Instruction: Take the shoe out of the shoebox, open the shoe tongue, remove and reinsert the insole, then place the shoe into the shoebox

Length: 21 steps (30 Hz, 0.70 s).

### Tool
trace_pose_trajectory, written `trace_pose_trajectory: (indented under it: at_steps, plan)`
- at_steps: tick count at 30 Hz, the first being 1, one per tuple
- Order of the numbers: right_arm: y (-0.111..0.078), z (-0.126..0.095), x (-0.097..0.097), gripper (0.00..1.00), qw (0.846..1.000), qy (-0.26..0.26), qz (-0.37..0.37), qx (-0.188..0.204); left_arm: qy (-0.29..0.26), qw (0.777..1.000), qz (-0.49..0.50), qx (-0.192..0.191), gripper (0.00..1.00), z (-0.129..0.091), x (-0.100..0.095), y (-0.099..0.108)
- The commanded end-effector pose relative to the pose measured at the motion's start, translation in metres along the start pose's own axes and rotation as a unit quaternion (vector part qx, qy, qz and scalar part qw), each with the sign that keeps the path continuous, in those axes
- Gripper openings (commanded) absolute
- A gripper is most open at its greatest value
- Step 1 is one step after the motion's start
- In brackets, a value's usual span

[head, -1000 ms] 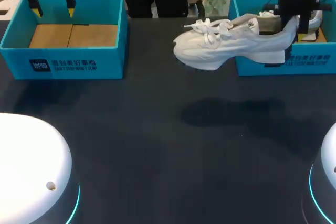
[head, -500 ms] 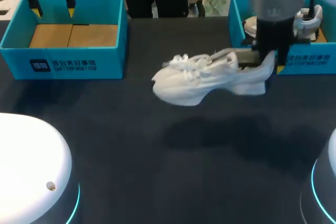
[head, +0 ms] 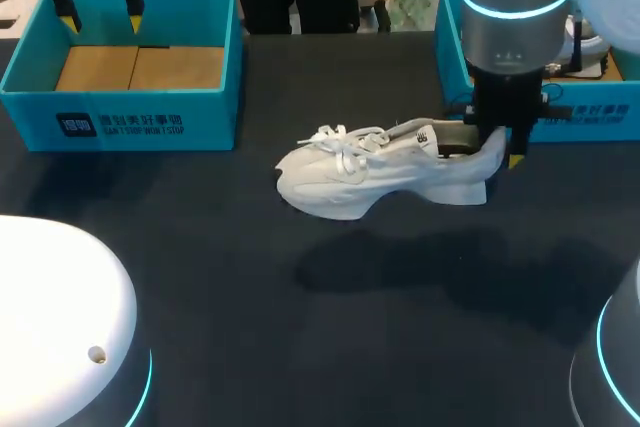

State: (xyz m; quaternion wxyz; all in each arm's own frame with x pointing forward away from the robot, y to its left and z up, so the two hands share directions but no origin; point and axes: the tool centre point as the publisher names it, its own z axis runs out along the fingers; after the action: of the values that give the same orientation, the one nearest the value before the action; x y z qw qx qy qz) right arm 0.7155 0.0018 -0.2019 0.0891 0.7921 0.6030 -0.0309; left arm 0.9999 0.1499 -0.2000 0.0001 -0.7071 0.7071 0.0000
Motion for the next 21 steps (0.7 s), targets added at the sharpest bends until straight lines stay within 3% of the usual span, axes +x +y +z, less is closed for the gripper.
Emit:
trace_pose_trajectory:
  at_steps: [1, 7, 12, 21]
  plan:
    - [-0.015, 0.01, 0.023, 0.0, 1.0, 0.005, -0.007, -0.002, 0.0, 1.0, 0.0, 0.0, 1.0, 0.0, 0.0, 0.0]
    - [-0.043, 0.038, 0.054, 0.0, 0.999, -0.027, -0.028, 0.01, 0.0, 1.0, 0.0, 0.0, 1.0, 0.0, 0.0, 0.0]
    - [-0.063, 0.052, 0.064, 0.0, 1.0, 0.001, -0.026, 0.014, 0.0, 1.0, 0.0, 0.0, 1.0, 0.0, 0.0, 0.0]
    - [-0.085, 0.074, 0.084, 0.0, 0.999, -0.021, -0.048, 0.015, 0.0, 1.0, 0.0, 0.0, 1.0, 0.0, 0.0, 0.0]
